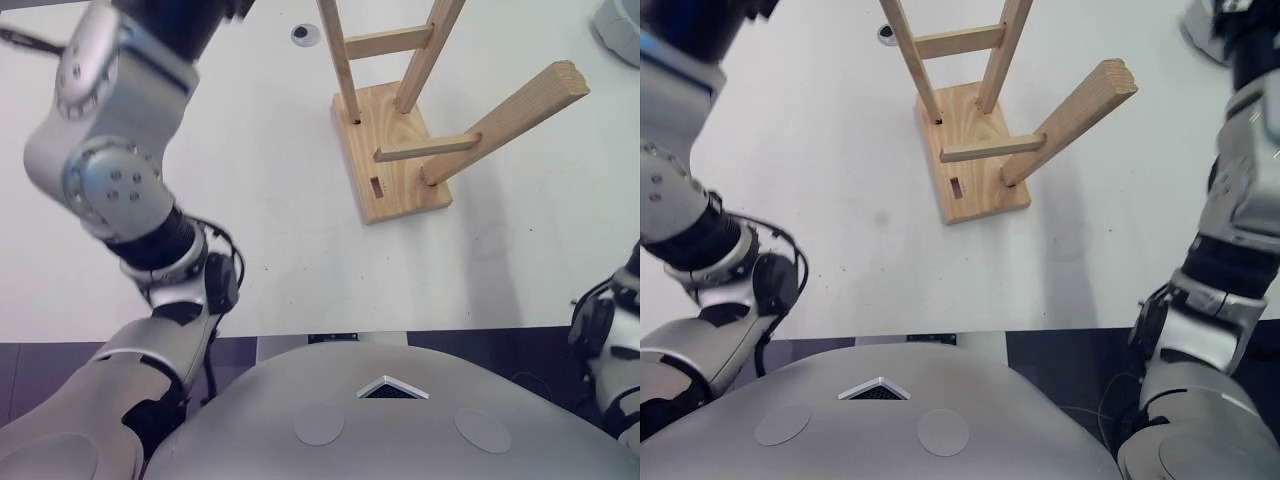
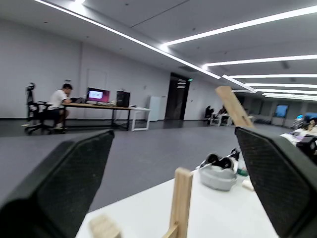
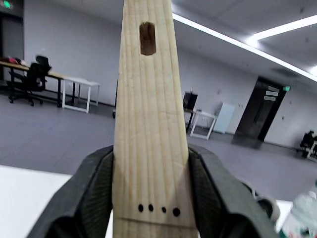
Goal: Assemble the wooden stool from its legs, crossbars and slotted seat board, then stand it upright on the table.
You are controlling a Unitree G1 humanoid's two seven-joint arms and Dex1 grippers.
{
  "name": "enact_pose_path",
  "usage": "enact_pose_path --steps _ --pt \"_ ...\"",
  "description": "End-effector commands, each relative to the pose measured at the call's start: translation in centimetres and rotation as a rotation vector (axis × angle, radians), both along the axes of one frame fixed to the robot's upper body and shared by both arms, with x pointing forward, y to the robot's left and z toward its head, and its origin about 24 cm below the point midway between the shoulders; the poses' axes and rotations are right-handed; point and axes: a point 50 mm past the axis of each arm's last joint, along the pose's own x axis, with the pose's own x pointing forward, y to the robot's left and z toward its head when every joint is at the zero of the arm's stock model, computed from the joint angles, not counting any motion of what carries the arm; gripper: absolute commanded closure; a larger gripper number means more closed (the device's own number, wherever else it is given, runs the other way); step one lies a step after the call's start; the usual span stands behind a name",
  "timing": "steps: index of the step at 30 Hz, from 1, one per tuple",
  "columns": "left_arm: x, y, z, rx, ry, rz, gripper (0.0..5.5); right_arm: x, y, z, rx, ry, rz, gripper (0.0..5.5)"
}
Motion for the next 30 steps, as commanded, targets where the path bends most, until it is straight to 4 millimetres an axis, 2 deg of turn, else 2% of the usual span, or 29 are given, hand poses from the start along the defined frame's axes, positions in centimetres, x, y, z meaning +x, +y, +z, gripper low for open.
enact_pose_path --steps 1,3,5,7,11,18,30 --pt "2.7 -1.2 4.2 -0.188 0.059 -0.151 0.98 0.3 5.0 7.0 -0.103 -0.196 0.349 3.43" --pt "3.0 -1.2 6.4 -0.288 0.063 -0.233 0.98 -0.1 7.7 7.9 -0.182 -0.206 0.53 3.43" --pt "2.2 -1.3 8.0 -0.345 0.052 -0.329 0.98 -0.6 9.8 7.6 -0.206 -0.202 0.672 3.43" --pt "1.4 -1.3 8.8 -0.366 0.045 -0.393 0.98 -1.1 11.0 7.2 -0.192 -0.205 0.755 3.43" --pt "0.3 -0.9 9.4 -0.378 0.025 -0.427 0.98 -1.6 11.8 6.2 -0.192 -0.169 0.83 3.43" --pt "0.1 -0.9 9.7 -0.394 0.021 -0.41 0.98 -2.5 12.6 5.4 -0.222 -0.127 0.913 3.43" --pt "-0.1 -1.2 8.9 -0.442 0.069 -0.385 3.16 -2.2 12.7 4.9 -0.273 -0.117 0.887 3.43"
